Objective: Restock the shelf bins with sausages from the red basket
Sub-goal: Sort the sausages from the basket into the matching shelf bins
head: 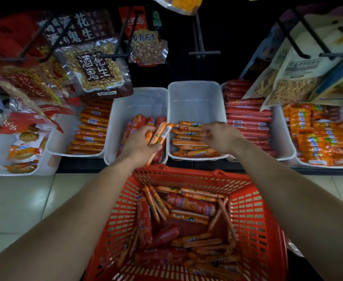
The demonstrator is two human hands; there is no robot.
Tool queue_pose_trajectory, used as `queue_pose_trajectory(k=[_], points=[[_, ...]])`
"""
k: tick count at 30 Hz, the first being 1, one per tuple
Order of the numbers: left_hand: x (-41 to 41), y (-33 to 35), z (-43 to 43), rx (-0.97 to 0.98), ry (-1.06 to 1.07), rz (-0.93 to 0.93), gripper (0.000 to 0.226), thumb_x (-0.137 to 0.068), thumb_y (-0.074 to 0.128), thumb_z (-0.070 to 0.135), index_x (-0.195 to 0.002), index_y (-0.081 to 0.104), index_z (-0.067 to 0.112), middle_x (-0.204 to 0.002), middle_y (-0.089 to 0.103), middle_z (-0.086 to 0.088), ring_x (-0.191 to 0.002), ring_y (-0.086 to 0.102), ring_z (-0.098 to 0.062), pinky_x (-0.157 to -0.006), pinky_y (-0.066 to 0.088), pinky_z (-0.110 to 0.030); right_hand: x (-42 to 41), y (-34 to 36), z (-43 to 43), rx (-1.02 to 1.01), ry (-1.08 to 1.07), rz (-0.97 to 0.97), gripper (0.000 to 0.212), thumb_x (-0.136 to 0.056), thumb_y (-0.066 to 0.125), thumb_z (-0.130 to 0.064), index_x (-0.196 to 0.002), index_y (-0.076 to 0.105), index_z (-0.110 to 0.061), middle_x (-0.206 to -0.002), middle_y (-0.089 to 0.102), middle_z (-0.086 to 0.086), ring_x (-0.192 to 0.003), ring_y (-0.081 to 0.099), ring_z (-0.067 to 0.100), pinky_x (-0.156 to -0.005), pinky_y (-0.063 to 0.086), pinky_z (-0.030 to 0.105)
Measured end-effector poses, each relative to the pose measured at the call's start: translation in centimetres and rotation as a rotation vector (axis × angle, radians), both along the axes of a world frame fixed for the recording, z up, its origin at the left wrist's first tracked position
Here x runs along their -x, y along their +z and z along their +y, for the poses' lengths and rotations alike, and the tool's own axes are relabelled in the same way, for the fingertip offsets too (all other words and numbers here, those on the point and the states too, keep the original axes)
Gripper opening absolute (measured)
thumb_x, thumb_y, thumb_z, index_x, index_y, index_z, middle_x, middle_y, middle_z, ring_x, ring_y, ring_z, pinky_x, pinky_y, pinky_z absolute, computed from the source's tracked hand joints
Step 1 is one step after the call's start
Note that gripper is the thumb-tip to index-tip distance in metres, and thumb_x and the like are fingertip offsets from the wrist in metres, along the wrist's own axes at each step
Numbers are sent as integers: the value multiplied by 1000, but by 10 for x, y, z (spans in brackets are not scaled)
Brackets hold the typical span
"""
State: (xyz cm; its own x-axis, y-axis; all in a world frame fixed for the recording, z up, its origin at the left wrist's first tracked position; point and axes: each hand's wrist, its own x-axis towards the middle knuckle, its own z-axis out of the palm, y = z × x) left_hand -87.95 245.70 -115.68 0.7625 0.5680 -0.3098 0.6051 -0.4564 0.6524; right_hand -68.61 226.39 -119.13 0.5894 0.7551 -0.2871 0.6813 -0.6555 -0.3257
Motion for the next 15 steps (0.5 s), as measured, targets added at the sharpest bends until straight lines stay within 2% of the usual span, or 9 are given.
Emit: queue_pose_trajectory(k=[4, 8, 10, 12, 14, 15], points=[[-54, -1, -18, -50, -210, 60, 55, -82, 80, 25, -132, 56, 29, -120, 64, 2, -100, 61, -17, -79, 45, -28, -15, 7, -48, -129, -177, 14, 24, -90, 59, -33, -111, 69, -27, -114, 68, 0, -100, 64, 24, -82, 53, 37], [-109, -13, -45, -141, -430, 110, 53, -84, 78, 21, -132, 56, 31, -126, 62, 2, -100, 56, -16, -83, 44, -31, -16, 4, -85, -218, -315, -9, 14, -88, 56, -28, -94, 68, -27, -98, 70, 0, -87, 66, 25, -75, 56, 43], [-127, -24, -59, -231, -540, 168, 52, -85, 76, 19, -132, 57, 32, -131, 60, -1, -109, 56, -20, -88, 44, -33, -9, -3, -96, -204, -313, 21, 10, -88, 57, -29, -92, 66, -30, -97, 69, -3, -86, 66, 22, -75, 56, 43], [-139, -39, -69, -261, -589, 227, 46, -88, 73, 18, -127, 60, 36, -130, 61, 0, -112, 58, -23, -83, 44, -33, -3, -11, -103, -186, -291, 46, 8, -89, 59, -28, -93, 66, -31, -100, 68, -2, -89, 65, 24, -76, 55, 41], [-141, -49, -71, -203, -599, 236, 38, -88, 74, 16, -119, 64, 35, -123, 64, 6, -107, 61, -18, -78, 44, -30, 4, -19, -107, -185, -286, 59, 12, -89, 61, -26, -97, 69, -30, -106, 66, -1, -93, 63, 23, -79, 52, 37], [-140, -51, -71, -128, -583, 204, 38, -85, 78, 15, -118, 66, 31, -122, 65, 7, -108, 62, -15, -81, 47, -29, 6, -22, -109, -186, -282, 65, 14, -90, 61, -25, -100, 69, -29, -108, 65, -1, -95, 63, 22, -78, 50, 35]])
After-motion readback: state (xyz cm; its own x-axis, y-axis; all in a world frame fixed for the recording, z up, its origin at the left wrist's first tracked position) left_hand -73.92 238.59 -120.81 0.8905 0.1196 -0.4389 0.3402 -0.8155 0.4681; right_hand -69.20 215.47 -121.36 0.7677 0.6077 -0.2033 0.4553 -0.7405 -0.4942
